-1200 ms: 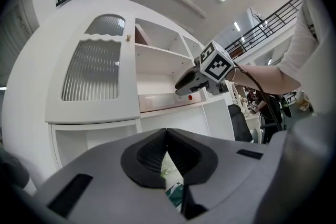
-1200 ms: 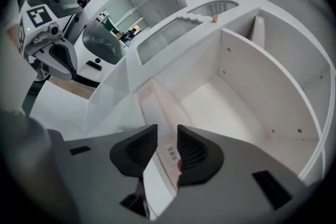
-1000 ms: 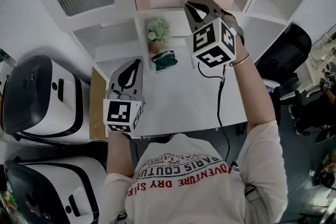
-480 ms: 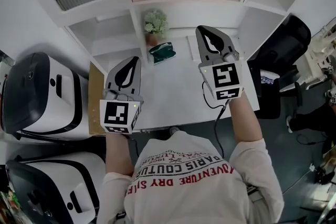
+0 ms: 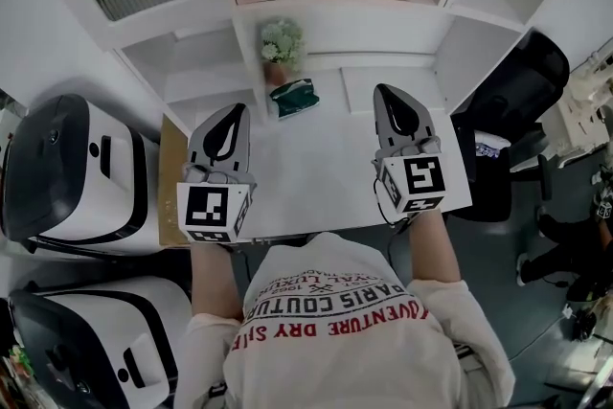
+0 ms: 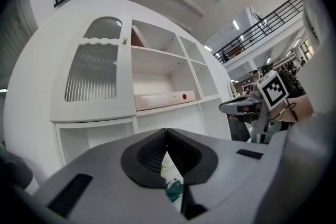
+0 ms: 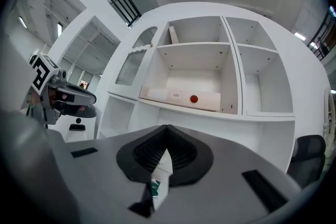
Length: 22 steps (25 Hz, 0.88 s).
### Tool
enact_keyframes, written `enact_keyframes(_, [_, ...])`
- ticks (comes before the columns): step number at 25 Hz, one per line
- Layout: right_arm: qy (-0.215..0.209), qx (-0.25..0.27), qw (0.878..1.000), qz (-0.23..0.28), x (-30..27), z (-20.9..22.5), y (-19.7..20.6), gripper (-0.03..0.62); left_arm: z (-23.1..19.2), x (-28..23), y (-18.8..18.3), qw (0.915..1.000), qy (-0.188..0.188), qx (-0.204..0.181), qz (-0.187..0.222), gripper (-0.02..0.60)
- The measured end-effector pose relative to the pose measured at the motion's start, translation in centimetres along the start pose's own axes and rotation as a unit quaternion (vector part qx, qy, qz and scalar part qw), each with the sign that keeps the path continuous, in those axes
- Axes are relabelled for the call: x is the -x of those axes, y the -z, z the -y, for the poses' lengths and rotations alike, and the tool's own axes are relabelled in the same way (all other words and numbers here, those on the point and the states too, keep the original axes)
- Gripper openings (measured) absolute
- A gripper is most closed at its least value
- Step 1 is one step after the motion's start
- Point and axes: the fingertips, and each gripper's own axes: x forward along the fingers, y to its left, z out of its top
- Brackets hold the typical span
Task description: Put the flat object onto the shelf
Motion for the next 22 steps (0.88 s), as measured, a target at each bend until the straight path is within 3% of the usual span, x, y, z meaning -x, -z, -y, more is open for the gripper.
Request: enact_keyframes(22, [-0.041,0.006,0.999,-0.001,0.0,-0.2,0.3,0.026,1.6,-1.4,0.1,1.0000,0.002,0.002,0.000,0.014])
